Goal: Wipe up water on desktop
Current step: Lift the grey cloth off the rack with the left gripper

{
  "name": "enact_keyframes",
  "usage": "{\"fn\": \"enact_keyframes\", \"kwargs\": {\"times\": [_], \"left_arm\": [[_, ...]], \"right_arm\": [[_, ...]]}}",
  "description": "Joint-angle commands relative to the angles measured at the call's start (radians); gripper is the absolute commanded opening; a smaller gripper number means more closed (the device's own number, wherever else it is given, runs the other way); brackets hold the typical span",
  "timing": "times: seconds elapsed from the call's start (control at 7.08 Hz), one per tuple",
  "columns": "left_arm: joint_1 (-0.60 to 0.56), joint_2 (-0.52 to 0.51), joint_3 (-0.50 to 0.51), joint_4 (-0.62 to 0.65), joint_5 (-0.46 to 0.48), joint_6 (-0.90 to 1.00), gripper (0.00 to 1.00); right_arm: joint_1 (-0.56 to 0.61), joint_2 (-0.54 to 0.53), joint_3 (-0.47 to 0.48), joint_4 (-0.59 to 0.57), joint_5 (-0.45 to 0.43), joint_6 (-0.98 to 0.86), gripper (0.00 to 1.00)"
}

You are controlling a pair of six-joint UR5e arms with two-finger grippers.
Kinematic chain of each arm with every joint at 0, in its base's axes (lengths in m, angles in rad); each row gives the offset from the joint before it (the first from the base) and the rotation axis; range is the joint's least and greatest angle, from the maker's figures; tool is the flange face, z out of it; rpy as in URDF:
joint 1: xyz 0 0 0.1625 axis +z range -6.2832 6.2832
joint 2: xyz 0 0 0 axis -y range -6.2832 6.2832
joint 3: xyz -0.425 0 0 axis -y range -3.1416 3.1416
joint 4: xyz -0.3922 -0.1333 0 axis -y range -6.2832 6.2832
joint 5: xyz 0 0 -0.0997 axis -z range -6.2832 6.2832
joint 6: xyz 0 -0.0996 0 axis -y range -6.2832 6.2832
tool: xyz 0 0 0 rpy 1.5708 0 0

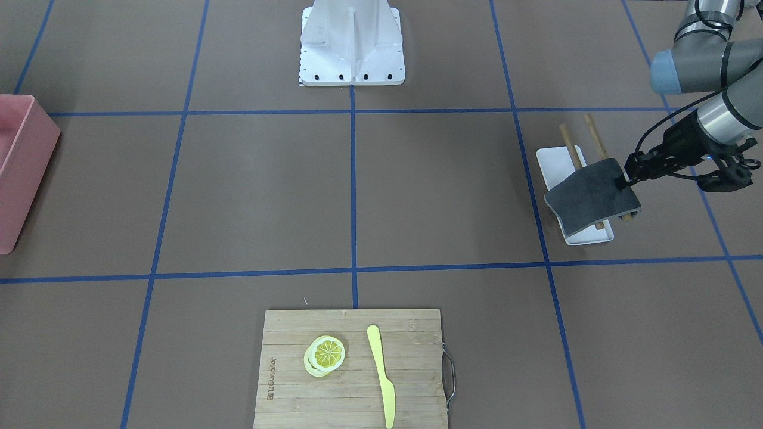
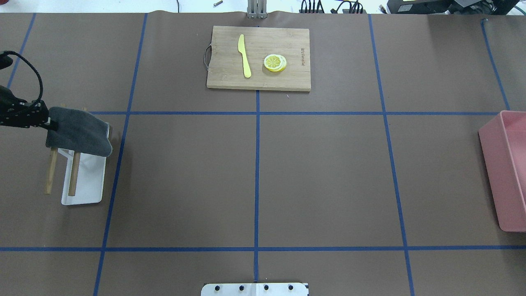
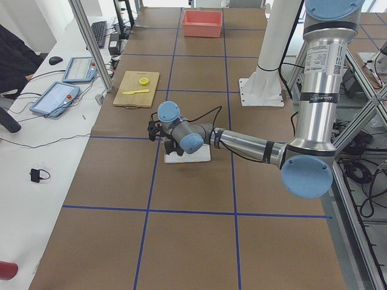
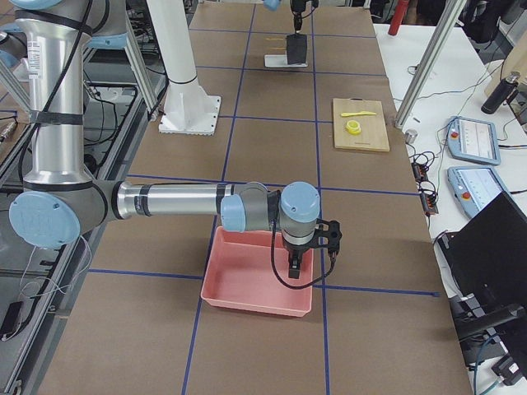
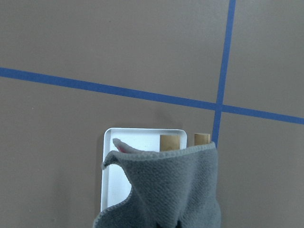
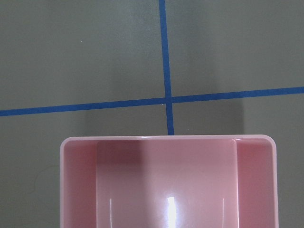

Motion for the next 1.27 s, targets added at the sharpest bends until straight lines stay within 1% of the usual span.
{"fn": "enact_keyframes", "kwargs": {"times": [0.0, 0.14, 0.28, 0.42, 0.57, 0.71, 0.85, 0.99, 1.13], "left_arm": [[-0.064, -0.010, -0.003, 0.005, -0.065, 0.000, 0.00], [-0.123, -0.015, 0.001, 0.008, -0.125, 0.000, 0.00], [-0.147, -0.018, 0.001, 0.024, -0.147, -0.003, 0.00], [-0.177, -0.062, -0.002, 0.097, -0.161, -0.014, 0.00], [-0.211, -0.105, -0.012, 0.173, -0.194, -0.038, 0.00], [-0.211, -0.146, -0.025, 0.186, -0.193, -0.199, 0.00], [-0.207, -0.222, -0.018, 0.186, -0.188, -0.382, 0.00], [-0.204, -0.247, -0.019, 0.186, -0.187, -0.441, 0.00], [-0.190, -0.299, -0.016, 0.186, -0.184, -0.513, 0.00]], "right_arm": [[0.000, -0.001, 0.000, 0.001, -0.004, -0.002, 1.00], [0.000, -0.003, 0.000, 0.007, -0.008, -0.002, 1.00], [0.000, -0.003, -0.003, 0.009, -0.004, -0.002, 1.00], [0.000, -0.003, -0.004, 0.010, -0.008, -0.005, 1.00], [0.000, -0.009, 0.000, 0.012, -0.007, -0.020, 1.00], [-0.005, -0.004, 0.003, 0.007, -0.007, -0.018, 1.00], [-0.008, 0.034, 0.006, 0.009, 0.008, -0.014, 1.00], [-0.008, 0.080, 0.002, -0.002, 0.015, -0.018, 1.00], [-0.023, 0.082, 0.008, 0.010, 0.010, -0.015, 1.00]]}}
